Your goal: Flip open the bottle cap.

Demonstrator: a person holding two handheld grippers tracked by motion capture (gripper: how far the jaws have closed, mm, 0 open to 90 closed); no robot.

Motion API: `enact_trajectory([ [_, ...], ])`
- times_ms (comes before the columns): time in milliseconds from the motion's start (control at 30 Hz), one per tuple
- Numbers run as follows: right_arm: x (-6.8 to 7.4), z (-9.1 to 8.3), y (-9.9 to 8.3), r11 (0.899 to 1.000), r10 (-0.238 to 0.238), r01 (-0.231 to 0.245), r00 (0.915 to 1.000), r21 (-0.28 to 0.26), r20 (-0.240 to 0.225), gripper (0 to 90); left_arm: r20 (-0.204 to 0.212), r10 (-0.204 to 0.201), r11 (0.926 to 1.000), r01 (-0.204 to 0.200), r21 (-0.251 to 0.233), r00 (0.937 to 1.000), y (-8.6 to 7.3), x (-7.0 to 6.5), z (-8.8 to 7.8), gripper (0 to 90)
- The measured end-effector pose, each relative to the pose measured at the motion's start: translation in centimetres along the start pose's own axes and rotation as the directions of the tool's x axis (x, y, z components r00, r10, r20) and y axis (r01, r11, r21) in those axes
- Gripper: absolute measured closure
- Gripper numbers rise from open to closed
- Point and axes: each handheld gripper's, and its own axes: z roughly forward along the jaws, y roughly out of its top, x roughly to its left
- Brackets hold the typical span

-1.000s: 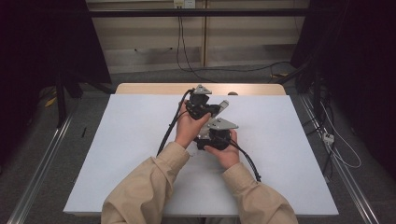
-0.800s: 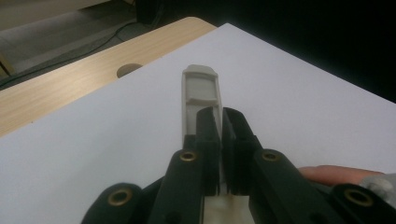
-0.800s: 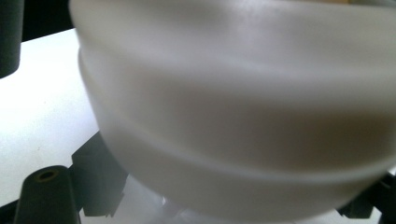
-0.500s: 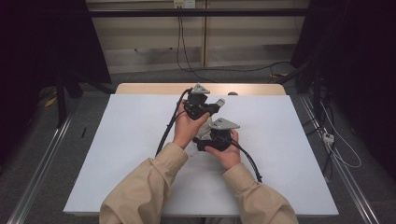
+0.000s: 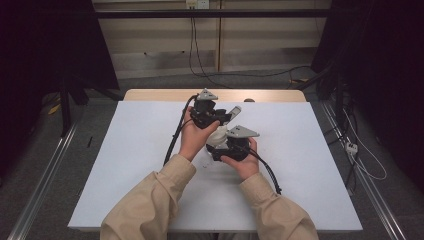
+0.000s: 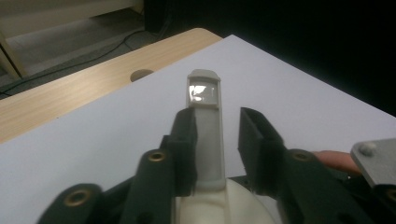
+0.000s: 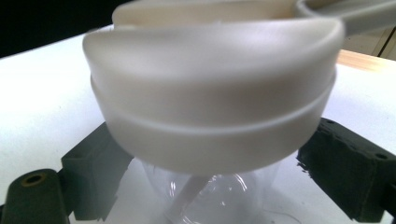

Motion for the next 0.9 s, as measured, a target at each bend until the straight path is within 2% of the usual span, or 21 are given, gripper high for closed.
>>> enact_trajectory([
  [100,0.1,0.0,0.0,1.000,-0.002,0.002,1.0000,0.004,-0.003,10.8,0.007,-0.010,0.9999,0.010,-0.009,0.9999,0.0,0.2,-0.7,56.7],
  [333,0.0,-0.1,-0.3,1.000,0.005,-0.005,1.0000,0.016,-0.001,10.2,0.009,-0.013,0.9998,0.012,0.016,0.9999,-0.7,0.4,-2.1,36.0],
  [400,0.0,-0.3,-0.3,1.000,0.007,-0.007,1.0000,0.016,-0.002,10.3,0.008,-0.026,0.9996,0.026,0.015,0.9996,-1.1,0.5,-2.4,29.2],
  [633,-0.4,-1.5,-0.8,0.999,0.005,-0.005,1.0000,0.034,0.003,9.6,0.034,-0.041,0.9992,0.041,-0.002,0.9986,-2.5,1.0,-3.9,19.5],
  [900,-0.8,-3.9,-1.2,0.999,0.002,-0.002,1.0000,0.040,0.000,9.8,0.055,-0.032,0.9994,0.033,-0.013,0.9980,-4.7,1.4,-6.3,13.1],
])
